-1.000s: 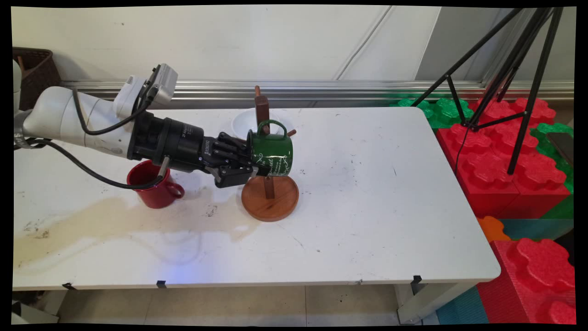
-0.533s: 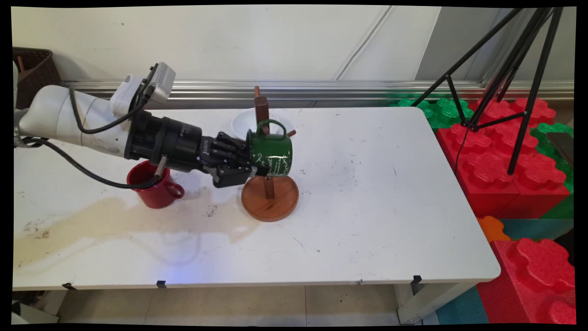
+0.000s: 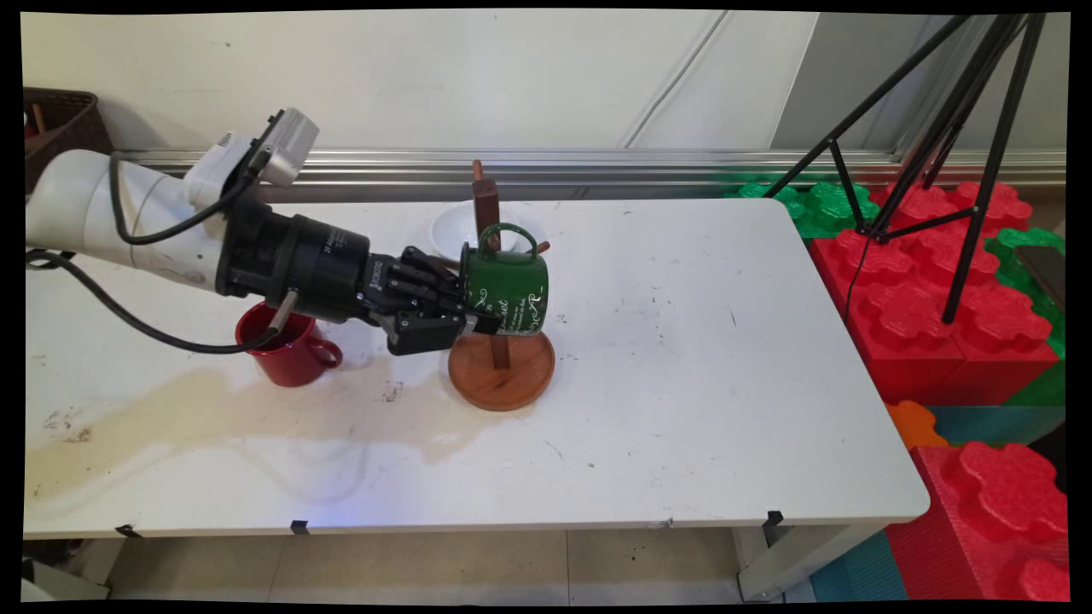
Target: Place the picked object on the table
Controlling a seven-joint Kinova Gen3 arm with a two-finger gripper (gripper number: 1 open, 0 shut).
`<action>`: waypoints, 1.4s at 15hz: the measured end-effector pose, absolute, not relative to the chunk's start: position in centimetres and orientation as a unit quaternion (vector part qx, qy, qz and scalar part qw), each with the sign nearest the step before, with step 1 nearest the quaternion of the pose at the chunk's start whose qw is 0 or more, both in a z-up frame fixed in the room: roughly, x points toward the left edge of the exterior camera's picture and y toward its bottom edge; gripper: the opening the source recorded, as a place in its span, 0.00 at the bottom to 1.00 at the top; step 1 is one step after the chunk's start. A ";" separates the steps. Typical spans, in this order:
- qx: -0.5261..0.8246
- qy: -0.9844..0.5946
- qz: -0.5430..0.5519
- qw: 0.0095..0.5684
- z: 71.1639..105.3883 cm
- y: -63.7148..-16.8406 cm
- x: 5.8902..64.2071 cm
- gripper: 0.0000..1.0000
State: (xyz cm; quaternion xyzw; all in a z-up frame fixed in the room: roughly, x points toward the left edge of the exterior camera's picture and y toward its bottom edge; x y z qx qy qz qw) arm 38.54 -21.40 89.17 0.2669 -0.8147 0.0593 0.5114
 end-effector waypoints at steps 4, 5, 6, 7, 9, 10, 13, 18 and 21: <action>0.256 -0.818 0.049 0.513 89.9 -20.9 38.4 0.00; 0.252 -0.820 0.046 0.512 90.0 -20.8 38.4 0.00; 0.248 -0.823 0.042 0.510 90.2 -20.6 38.4 0.00; 0.244 -0.825 0.039 0.508 90.4 -20.5 38.5 0.00; 0.238 -0.830 0.034 0.503 90.7 -20.3 38.6 0.00; 0.232 -0.835 0.030 0.498 91.0 -20.1 38.7 0.00; 0.222 -0.846 0.023 0.484 91.6 -19.7 39.3 0.00; 0.208 -0.864 0.018 0.459 92.3 -19.3 40.2 0.00; 0.198 -0.877 0.015 0.438 92.7 -19.0 41.1 0.00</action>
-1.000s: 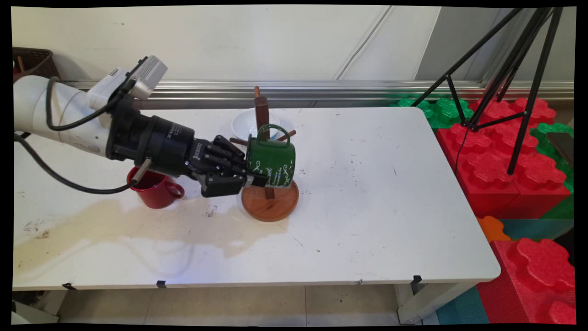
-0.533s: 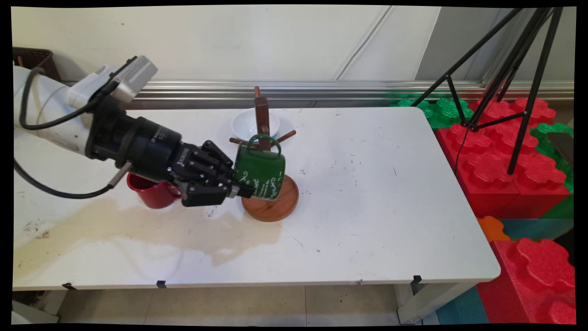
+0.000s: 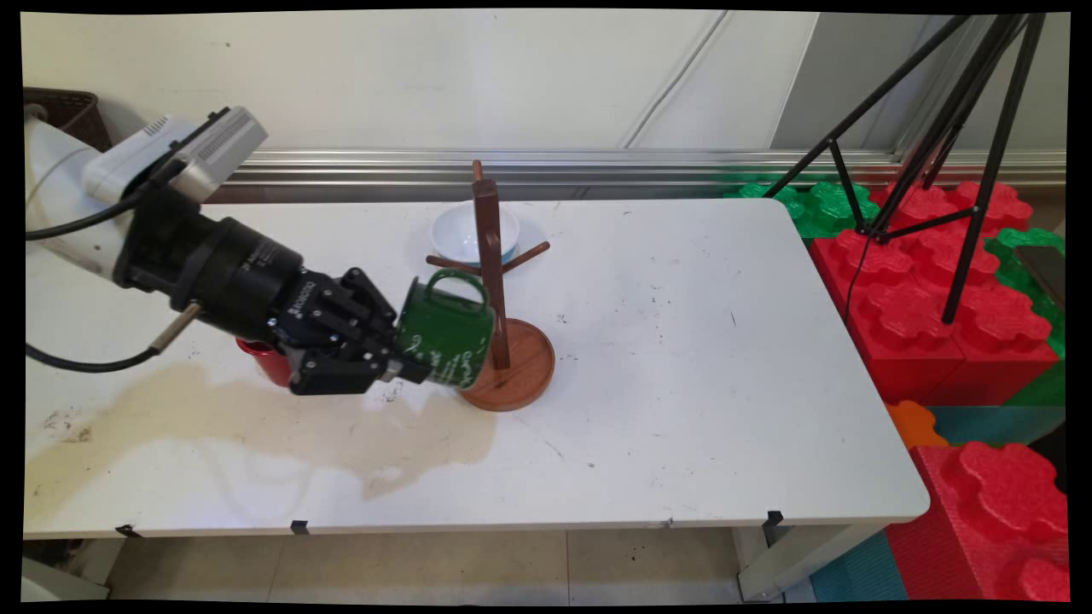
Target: Place the picked object on the table
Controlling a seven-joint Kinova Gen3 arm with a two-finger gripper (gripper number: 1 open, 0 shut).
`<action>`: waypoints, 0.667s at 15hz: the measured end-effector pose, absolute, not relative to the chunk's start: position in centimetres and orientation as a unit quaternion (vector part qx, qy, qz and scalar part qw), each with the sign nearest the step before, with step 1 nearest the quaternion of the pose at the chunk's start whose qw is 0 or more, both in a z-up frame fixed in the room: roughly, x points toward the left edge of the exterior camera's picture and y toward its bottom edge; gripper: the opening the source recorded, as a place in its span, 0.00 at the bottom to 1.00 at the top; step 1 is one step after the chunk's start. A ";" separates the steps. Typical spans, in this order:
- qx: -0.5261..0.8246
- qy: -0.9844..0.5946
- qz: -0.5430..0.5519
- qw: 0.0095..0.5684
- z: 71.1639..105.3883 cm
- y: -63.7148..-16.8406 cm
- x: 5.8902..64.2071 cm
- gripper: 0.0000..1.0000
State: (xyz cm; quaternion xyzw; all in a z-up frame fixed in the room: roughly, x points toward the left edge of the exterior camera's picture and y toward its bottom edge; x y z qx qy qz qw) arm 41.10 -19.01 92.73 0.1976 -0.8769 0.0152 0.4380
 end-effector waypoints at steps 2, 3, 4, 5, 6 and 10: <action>0.190 -0.885 0.013 0.425 93.0 -18.8 41.6 0.00; 0.187 -0.888 0.012 0.420 93.0 -18.7 41.8 0.00; 0.183 -0.893 0.011 0.412 93.1 -18.6 42.1 0.00; 0.181 -0.896 0.010 0.406 93.2 -18.4 42.4 0.00; 0.178 -0.899 0.009 0.399 93.2 -18.3 42.6 0.00; 0.166 -0.915 0.007 0.367 93.3 -17.9 43.9 0.00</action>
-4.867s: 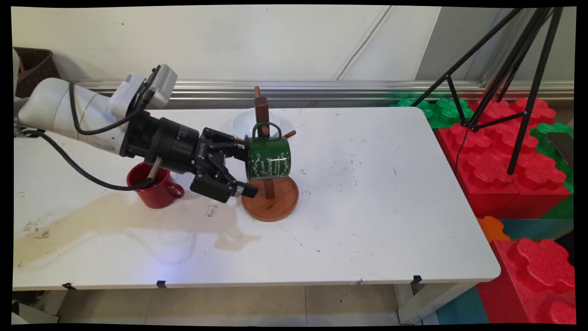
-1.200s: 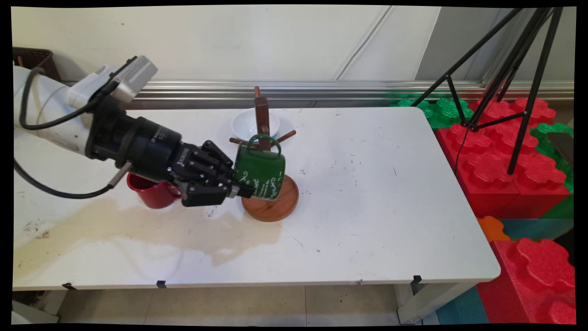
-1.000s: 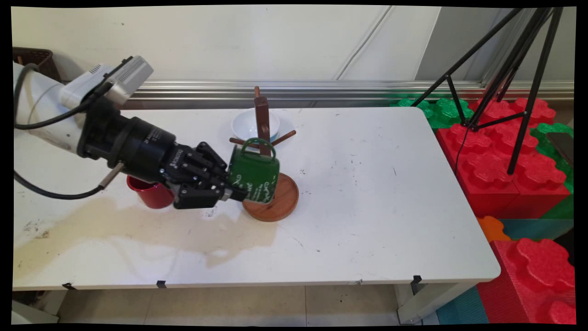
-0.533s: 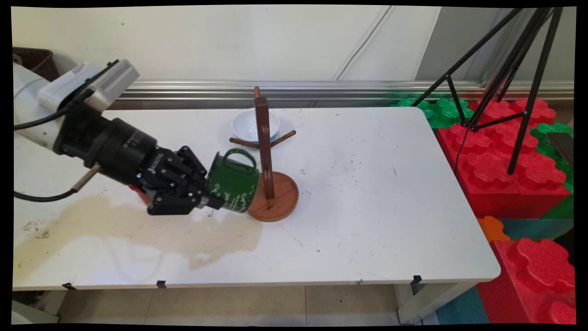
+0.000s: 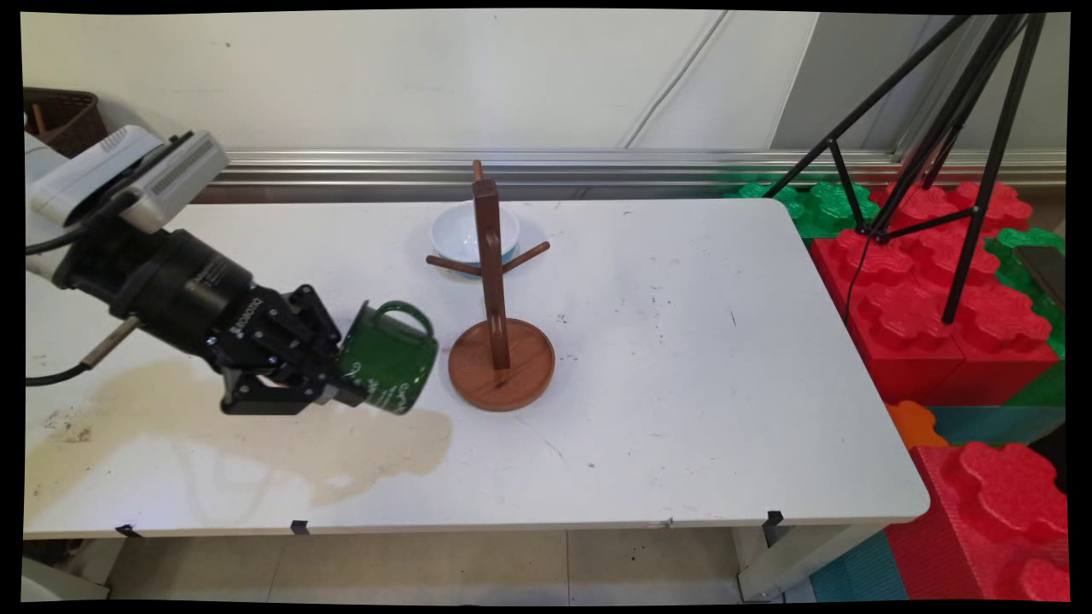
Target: Place the picked object on the table
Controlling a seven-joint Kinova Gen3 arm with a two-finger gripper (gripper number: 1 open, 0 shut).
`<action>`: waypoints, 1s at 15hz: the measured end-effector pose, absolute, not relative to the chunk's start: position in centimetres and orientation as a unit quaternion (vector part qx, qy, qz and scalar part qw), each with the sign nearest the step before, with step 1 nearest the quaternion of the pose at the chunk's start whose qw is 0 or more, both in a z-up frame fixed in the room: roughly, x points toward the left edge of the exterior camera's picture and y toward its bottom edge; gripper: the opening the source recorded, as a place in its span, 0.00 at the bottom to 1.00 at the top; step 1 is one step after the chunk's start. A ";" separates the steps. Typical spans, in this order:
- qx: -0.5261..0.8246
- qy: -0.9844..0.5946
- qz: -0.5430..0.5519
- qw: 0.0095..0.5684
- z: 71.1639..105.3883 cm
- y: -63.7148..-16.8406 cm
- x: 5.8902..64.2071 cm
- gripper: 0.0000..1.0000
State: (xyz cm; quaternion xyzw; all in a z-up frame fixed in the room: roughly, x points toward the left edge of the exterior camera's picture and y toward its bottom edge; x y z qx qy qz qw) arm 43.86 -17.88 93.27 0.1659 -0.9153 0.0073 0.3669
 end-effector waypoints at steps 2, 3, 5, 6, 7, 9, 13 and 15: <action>0.161 -0.923 0.009 0.349 93.2 -17.7 44.5 0.00; 0.160 -0.926 0.010 0.341 93.1 -17.7 44.8 0.00; 0.158 -0.934 0.013 0.321 93.0 -17.6 45.5 0.00; 0.158 -0.937 0.015 0.310 92.9 -17.5 45.9 0.00; 0.158 -0.940 0.015 0.302 92.8 -17.5 46.2 0.00; 0.158 -0.945 0.015 0.287 92.6 -17.3 46.7 0.00; 0.158 -0.956 0.016 0.248 92.0 -17.0 48.1 0.00; 0.159 -0.958 0.016 0.236 91.8 -16.9 48.5 0.00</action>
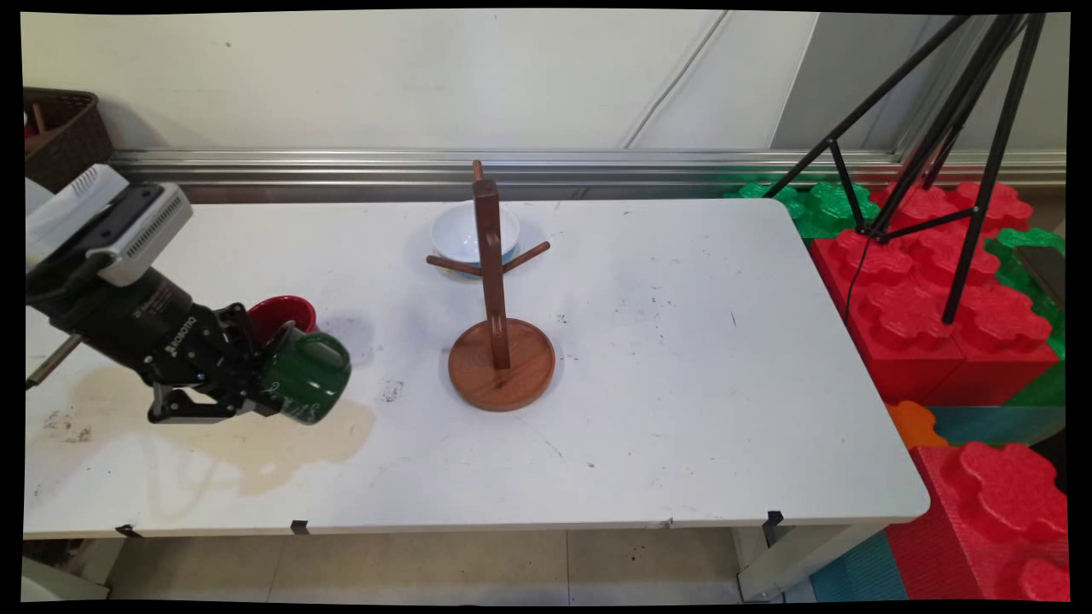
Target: Place the picked object on the table
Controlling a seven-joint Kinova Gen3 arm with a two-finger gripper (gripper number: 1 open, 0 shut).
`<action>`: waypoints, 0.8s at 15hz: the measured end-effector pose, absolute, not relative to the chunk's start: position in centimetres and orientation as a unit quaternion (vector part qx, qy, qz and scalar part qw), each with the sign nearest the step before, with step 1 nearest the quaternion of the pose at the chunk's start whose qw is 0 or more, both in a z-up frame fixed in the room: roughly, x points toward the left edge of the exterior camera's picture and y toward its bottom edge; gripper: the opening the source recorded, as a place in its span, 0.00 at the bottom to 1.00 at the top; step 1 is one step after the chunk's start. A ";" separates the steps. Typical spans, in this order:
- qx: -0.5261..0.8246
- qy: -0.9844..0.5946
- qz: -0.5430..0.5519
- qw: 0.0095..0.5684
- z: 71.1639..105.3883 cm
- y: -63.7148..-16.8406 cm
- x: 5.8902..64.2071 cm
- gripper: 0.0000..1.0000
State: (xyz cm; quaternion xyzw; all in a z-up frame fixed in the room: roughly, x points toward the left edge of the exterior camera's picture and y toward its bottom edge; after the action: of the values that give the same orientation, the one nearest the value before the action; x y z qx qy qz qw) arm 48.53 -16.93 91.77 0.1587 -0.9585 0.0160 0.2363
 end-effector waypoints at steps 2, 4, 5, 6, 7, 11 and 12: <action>0.161 -0.961 0.016 0.225 91.4 -16.9 49.0 0.00; 0.165 -0.963 0.019 0.212 90.9 -16.8 49.6 0.00; 0.166 -0.964 0.021 0.207 90.6 -16.8 49.8 0.00; 0.168 -0.964 0.022 0.203 90.3 -16.8 50.0 0.00; 0.169 -0.965 0.023 0.199 90.0 -16.8 50.1 0.00; 0.170 -0.968 0.022 0.182 88.8 -16.7 50.5 0.00; 0.170 -0.969 0.020 0.177 88.5 -16.5 50.6 0.00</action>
State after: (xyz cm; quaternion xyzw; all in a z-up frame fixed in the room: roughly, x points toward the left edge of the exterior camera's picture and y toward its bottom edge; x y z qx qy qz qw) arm 50.59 -16.55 88.50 0.1700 -0.9692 0.0204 0.1772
